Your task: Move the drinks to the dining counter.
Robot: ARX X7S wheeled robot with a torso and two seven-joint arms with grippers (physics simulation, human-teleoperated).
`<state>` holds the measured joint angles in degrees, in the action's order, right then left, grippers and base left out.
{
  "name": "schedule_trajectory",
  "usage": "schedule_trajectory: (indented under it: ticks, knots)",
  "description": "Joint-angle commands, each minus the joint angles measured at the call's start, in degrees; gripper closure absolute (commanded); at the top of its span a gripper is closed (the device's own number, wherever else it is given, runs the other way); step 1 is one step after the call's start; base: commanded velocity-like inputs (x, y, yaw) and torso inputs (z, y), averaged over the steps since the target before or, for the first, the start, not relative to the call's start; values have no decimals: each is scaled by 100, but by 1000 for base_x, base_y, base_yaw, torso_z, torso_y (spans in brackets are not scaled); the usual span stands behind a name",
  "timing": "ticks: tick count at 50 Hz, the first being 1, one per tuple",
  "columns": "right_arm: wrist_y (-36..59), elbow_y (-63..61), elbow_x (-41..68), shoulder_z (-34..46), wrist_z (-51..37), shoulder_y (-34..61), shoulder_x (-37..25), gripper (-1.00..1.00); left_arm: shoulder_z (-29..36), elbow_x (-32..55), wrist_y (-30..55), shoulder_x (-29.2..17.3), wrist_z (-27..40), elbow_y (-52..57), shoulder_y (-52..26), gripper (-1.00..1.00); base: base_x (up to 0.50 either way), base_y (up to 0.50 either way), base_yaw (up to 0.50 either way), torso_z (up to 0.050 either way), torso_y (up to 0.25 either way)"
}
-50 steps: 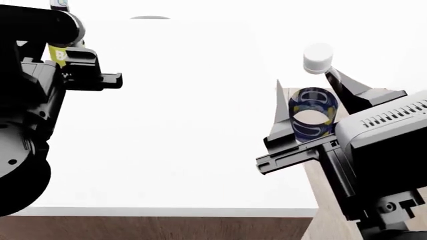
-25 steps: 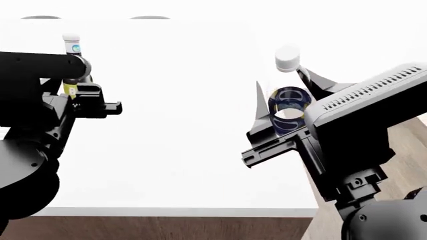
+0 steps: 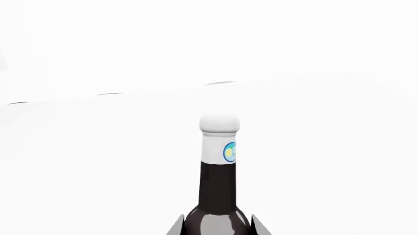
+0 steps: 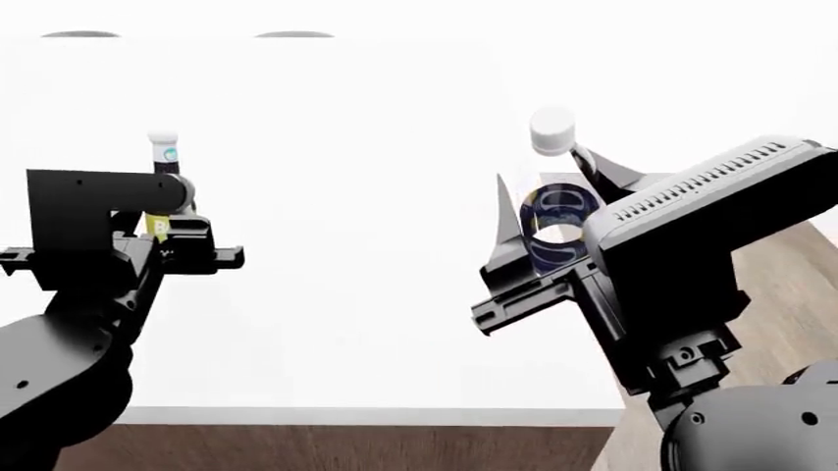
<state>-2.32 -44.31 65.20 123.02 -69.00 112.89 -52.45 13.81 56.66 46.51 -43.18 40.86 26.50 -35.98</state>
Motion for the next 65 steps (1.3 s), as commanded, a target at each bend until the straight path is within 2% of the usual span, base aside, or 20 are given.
schedule_trajectory:
  ticks: [1, 24, 25, 48, 57, 65]
  knots:
    - [79, -18, -82, -124, -26, 2, -20, 100, -30, -165, -226, -31, -116, -57, 143, 100, 0, 0, 0, 0, 0]
    - [116, -34, -118, -193, -21, -69, -67, 100, 162, -205, -183, 8, -269, -129, 92, 100, 0, 0, 0, 0, 1]
    - [113, -34, -117, -198, -19, -71, -75, 100, 158, -204, -186, 10, -261, -115, 89, -100, 0, 0, 0, 0, 0]
    - [143, -125, -200, -242, -46, -161, -191, 100, 196, -167, -103, 25, -224, -93, -44, -100, 0, 0, 0, 0, 0]
    - [104, 31, -58, -336, 161, -181, 84, 100, -209, 569, 232, -207, 258, 719, -181, -100, 0, 0, 0, 1, 0]
    - [39, 187, -22, -390, 329, -269, 258, 100, -502, 1595, 679, -420, 995, 1614, -712, -100, 0, 0, 0, 0, 1]
